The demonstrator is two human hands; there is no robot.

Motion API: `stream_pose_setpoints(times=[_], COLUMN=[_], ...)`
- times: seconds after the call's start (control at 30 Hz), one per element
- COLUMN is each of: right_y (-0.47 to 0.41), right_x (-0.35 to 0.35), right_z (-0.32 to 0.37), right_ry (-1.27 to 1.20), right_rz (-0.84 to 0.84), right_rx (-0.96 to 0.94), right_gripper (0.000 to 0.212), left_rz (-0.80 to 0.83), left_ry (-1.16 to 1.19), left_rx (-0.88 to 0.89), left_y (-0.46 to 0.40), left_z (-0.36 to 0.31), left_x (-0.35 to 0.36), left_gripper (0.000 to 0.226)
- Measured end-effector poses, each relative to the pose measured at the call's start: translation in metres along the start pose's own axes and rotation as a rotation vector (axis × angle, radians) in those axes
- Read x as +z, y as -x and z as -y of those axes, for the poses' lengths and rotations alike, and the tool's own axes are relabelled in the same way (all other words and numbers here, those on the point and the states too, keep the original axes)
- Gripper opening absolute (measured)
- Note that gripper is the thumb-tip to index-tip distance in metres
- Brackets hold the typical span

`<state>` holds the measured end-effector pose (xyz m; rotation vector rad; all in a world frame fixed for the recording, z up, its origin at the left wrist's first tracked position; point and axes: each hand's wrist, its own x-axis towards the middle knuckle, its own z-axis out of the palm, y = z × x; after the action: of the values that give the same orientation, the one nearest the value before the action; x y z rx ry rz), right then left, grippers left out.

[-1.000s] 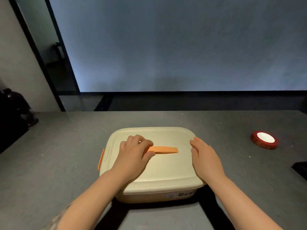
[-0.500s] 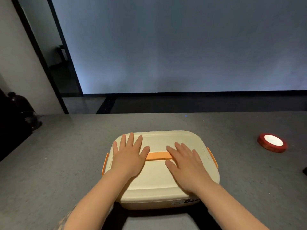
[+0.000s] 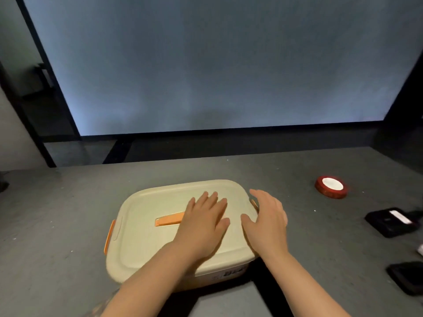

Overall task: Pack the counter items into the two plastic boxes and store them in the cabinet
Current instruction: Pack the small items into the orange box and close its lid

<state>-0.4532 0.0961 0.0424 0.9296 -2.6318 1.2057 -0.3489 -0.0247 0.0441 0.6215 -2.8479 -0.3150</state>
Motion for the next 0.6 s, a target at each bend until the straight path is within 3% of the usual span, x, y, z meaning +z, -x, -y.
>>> stream_pose_setpoints(times=[0.07,0.13,0.23,0.4,0.53,0.6], right_y=[0.001,0.003,0.005,0.007,0.004,0.002], right_x=[-0.010,-0.012,-0.008,-0.006,-0.012,-0.017], right_z=[-0.015,-0.024,-0.028,-0.026,-0.022,-0.020], right_ry=[-0.091,-0.319,-0.595,-0.660,-0.316,-0.081], right_rz=[0.116,0.249,0.355,0.206,0.196,0.193], right_rx=[0.213,0.426,0.563,0.413,0.240,0.146], right_gripper=[0.072,0.081,0.049,0.007,0.007,0.016], left_rz=[0.051,0.088,0.111,0.069,-0.050,-0.066], left_ry=[-0.020,-0.033,-0.038,0.028,0.074,0.072], left_rx=[0.116,0.104,0.079,0.083,0.033,0.025], left_y=[-0.009,-0.016,-0.018,-0.016,-0.015,-0.015], left_z=[-0.022,-0.028,-0.026,-0.024,-0.024,-0.024], left_x=[0.009,0.012,0.015,0.012,0.012,0.014], left_gripper=[0.050,0.055,0.058,0.049,0.045,0.045])
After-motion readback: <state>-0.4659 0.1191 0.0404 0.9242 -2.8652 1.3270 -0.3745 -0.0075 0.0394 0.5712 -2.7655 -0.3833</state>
